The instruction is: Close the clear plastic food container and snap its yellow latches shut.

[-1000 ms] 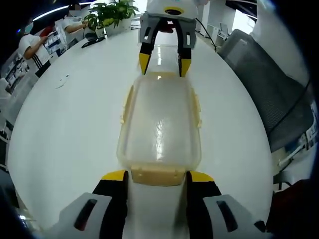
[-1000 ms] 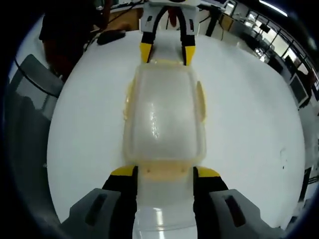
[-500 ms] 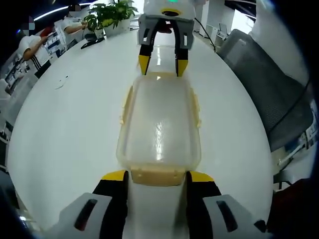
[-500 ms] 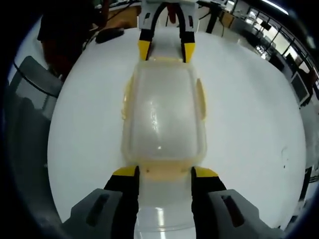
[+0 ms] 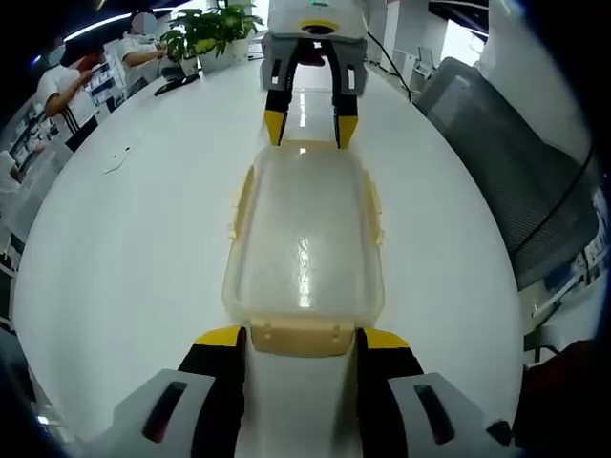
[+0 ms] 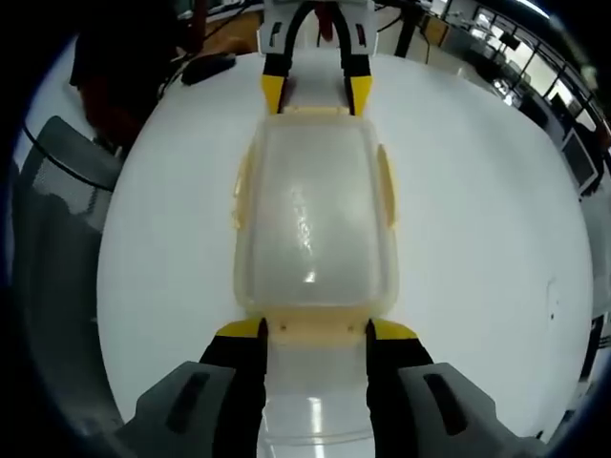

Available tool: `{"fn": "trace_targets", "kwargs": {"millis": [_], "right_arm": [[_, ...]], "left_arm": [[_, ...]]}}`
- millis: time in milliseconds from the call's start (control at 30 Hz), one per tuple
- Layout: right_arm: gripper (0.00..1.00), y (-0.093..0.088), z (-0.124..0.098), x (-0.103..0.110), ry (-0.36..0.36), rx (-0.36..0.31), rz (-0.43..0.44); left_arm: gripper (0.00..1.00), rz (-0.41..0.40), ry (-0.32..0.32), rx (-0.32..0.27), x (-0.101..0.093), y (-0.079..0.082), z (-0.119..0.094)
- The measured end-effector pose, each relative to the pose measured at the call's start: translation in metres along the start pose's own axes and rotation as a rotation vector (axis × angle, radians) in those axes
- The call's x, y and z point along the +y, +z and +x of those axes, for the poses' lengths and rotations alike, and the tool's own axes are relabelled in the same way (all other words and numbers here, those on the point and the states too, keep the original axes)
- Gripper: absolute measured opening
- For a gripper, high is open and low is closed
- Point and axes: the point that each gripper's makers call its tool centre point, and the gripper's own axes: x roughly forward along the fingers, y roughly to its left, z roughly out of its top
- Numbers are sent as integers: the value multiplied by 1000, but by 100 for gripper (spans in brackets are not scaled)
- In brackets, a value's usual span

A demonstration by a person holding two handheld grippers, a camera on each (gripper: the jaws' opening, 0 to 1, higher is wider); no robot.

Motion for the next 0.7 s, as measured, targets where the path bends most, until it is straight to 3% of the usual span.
{"fn": "trace_targets", "kwargs": {"millis": [367, 700], "right_arm": [[37, 0, 0, 2, 9, 0, -10], [37, 2, -2, 6, 10, 1, -15]], "left_arm": [[34, 13, -11, -11, -1, 0, -1], [34, 11, -11, -10, -2, 0, -2]]}}
